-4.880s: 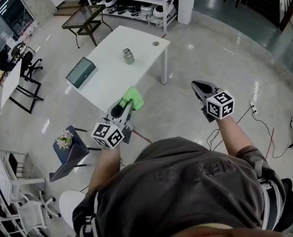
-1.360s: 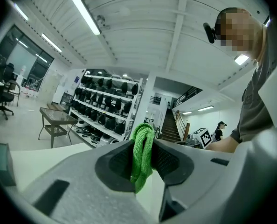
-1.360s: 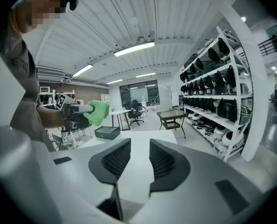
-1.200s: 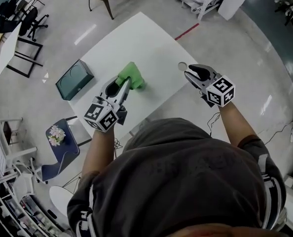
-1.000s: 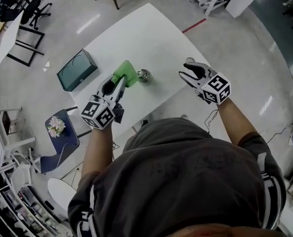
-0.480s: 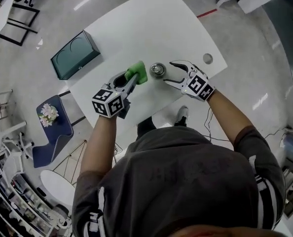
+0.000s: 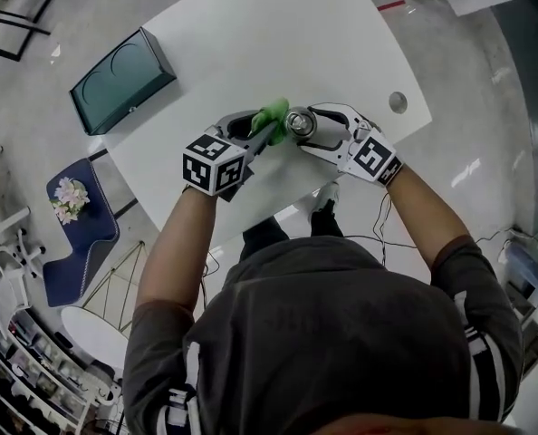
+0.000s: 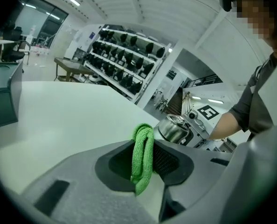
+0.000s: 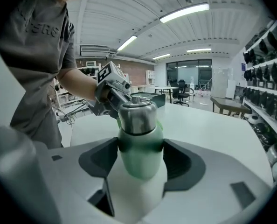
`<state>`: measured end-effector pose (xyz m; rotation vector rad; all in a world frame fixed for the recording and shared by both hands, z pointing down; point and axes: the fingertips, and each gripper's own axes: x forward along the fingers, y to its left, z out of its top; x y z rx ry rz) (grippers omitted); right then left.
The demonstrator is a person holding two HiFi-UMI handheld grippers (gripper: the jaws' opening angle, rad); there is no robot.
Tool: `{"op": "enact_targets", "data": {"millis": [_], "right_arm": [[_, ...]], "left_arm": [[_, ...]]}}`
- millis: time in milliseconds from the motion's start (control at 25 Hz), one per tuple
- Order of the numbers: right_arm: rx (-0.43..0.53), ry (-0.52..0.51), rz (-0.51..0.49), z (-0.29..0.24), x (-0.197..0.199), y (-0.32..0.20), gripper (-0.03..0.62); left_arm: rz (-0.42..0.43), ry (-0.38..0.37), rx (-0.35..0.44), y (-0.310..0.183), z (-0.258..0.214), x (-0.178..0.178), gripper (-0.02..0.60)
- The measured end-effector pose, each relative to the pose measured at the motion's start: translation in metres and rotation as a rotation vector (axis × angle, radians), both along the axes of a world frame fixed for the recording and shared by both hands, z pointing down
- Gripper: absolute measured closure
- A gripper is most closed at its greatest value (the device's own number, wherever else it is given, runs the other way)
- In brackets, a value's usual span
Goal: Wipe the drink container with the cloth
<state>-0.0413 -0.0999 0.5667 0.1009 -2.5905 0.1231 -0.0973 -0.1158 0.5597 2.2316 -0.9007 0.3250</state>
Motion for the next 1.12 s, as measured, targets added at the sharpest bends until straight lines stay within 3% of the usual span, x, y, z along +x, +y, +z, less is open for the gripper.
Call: {"op": "enact_targets", "data": {"millis": [480, 760, 920, 1120], "right_arm": [[-0.005, -0.032, -0.034, 0.002, 0.004, 0.0, 0.299], [-0.011, -0.041, -0.046, 0.003, 0.005, 0.0, 0.299], [-0.007, -0.035, -0.056, 0.005, 0.005, 0.001, 0.299], [-0.038, -0.048, -0.047, 0.002, 0.007, -0.002, 0.299]], "left_arm": [[0.116, -0.164, -0.051, -0.02, 0.043, 0.015, 0.492], [0.1, -0.021, -0.041, 0.004, -0.021, 0.001, 0.491], [0.1, -0.034, -0.077, 0.03, -0.017, 0.007, 0.491], [0.088, -0.079, -0.082, 0.025, 0.002, 0.018, 0.492]]}}
